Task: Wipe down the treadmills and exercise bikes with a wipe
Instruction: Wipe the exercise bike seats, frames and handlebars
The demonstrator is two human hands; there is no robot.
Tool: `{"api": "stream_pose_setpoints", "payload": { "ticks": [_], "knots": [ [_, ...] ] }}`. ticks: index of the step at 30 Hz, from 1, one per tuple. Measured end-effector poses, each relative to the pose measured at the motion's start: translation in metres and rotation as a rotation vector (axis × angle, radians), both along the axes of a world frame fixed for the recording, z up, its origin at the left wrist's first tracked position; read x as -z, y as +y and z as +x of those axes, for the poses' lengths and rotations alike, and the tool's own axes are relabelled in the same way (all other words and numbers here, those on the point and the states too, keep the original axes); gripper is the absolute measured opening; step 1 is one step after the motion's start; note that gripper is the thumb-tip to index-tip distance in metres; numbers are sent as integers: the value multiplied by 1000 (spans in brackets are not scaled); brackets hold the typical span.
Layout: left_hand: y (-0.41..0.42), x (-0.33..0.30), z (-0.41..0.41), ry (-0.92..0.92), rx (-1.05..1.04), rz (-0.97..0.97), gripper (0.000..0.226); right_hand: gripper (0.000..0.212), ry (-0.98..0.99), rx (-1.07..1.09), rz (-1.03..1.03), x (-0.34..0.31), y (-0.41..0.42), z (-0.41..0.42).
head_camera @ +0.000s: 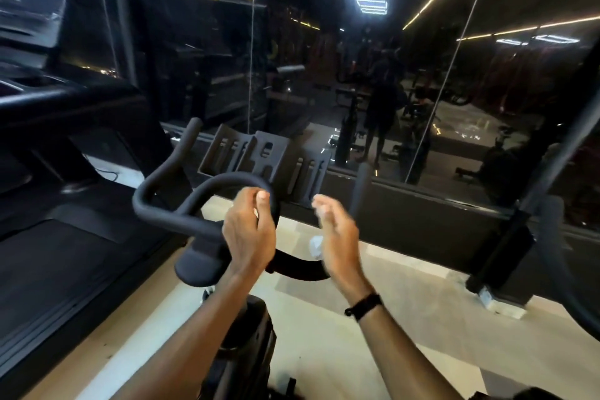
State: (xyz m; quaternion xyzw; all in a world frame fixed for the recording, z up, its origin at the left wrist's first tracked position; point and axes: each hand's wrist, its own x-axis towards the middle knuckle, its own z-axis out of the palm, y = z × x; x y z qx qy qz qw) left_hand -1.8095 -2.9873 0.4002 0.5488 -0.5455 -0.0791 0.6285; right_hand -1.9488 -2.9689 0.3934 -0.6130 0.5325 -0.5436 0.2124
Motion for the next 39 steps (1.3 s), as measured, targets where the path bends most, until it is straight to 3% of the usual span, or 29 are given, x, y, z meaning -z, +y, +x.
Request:
{"api": "stream_pose_setpoints", "payload": {
  "ticks": [3,5,8,11,15,23,29,31,35,39],
  "knots": [
    [-12,0,22,-170,28,173,20,45,798,108,-39,31,17,22],
    [-15,10,30,-287,37,261,23,55,950,122,-43,29,24,27],
    [-10,15,29,-332,47,244,32,67,927,106,129,17,15,34],
    [-12,11,26,-283,22,239,49,61,881,28,285,6,7,56],
    [-13,16,30,-204,63,228,78,61,910,-5,253,9,8,57],
    [-9,21,21,-576,-63,297,45,54,1078,60,-84,28,13,-31],
    [-10,25,17,-572,-123,252,49,61,1008,149,-25,31,9,-15],
    [-10,25,18,-551,-115,263,51,66,987,95,61,24,14,15],
    [-11,22,20,-385,-4,246,58,55,866,-35,229,2,9,52],
    [-10,23,19,-348,33,243,67,52,915,-138,174,8,7,38]
  ]
}}
